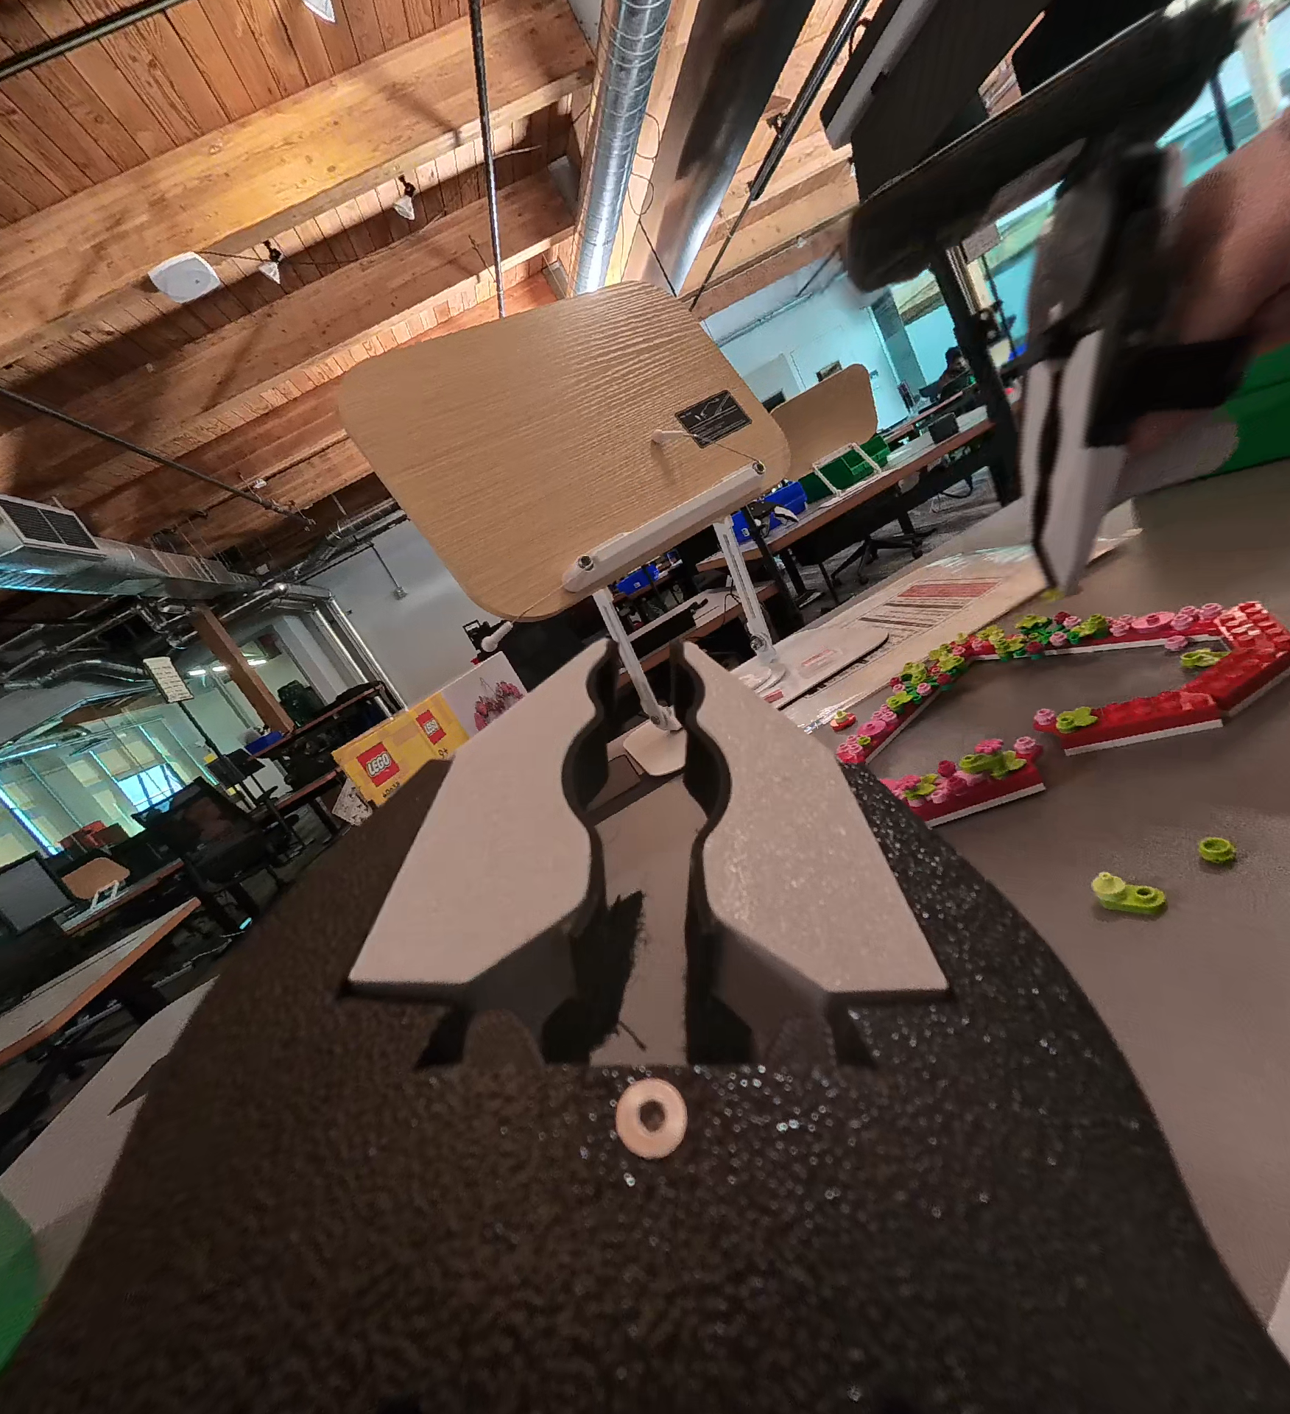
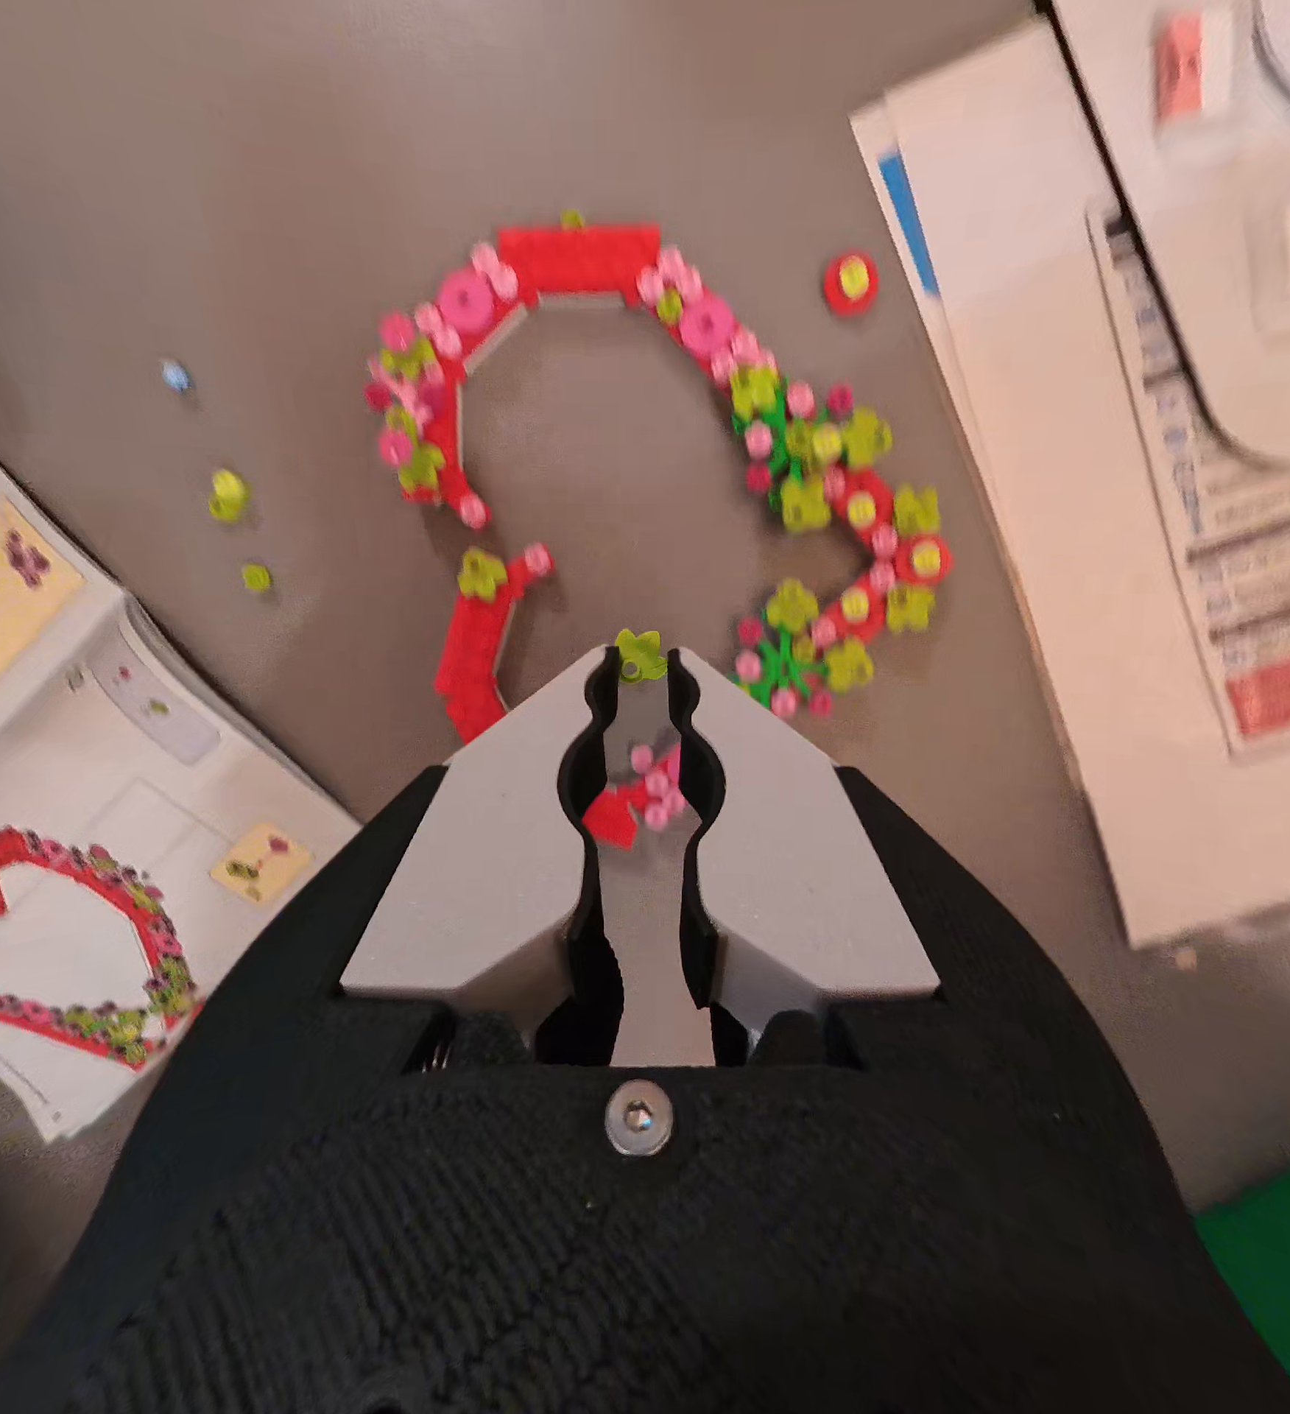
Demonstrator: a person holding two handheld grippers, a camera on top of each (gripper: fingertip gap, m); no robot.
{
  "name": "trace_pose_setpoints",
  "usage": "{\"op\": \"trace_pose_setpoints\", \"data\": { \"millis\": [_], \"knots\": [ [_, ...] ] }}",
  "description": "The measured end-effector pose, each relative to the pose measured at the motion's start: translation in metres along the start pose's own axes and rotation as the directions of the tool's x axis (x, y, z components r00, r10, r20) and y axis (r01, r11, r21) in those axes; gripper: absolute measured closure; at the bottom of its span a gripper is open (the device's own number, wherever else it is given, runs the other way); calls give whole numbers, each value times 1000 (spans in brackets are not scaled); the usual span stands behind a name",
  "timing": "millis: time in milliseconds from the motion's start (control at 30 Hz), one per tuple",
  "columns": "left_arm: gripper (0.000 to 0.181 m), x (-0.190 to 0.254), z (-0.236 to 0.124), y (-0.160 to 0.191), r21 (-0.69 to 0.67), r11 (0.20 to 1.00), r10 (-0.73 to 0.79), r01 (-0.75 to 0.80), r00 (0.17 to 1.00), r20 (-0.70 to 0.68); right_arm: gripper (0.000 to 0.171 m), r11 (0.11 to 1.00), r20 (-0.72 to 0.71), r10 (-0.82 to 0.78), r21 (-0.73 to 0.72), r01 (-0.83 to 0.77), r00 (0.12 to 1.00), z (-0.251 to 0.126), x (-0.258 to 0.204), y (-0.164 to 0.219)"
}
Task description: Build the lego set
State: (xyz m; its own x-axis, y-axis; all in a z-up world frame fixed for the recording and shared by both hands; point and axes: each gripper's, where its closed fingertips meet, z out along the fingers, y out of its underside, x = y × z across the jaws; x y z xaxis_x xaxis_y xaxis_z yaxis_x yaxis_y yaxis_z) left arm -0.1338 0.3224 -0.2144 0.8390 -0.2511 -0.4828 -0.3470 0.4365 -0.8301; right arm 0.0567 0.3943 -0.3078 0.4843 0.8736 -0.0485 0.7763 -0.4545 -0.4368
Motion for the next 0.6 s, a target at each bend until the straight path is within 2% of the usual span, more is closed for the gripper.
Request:
{"op": "trace_pose_setpoints", "data": {
  "millis": [200, 333, 467, 600],
  "knots": [
    [170, 6, 1, 1, -8, 1000, 14, -14, 1000, -17, 160, 991, -122, 130, -14, -133, 984, -20, 27, 74],
    [170, 8, 0, 1, -10, 1000, 20, -21, 1000, -20, 160, 979, -131, 193, -47, -200, 972, -19, 34, 106],
    [170, 8, 0, 0, -11, 1000, 24, -25, 999, -21, 160, 974, -151, 191, -95, -206, 970, -14, 37, 123],
    [170, 9, 0, 0, -12, 999, 29, -30, 999, -25, 159, 971, -147, 200, -102, -216, 969, -13, 38, 124]
  ]
}}
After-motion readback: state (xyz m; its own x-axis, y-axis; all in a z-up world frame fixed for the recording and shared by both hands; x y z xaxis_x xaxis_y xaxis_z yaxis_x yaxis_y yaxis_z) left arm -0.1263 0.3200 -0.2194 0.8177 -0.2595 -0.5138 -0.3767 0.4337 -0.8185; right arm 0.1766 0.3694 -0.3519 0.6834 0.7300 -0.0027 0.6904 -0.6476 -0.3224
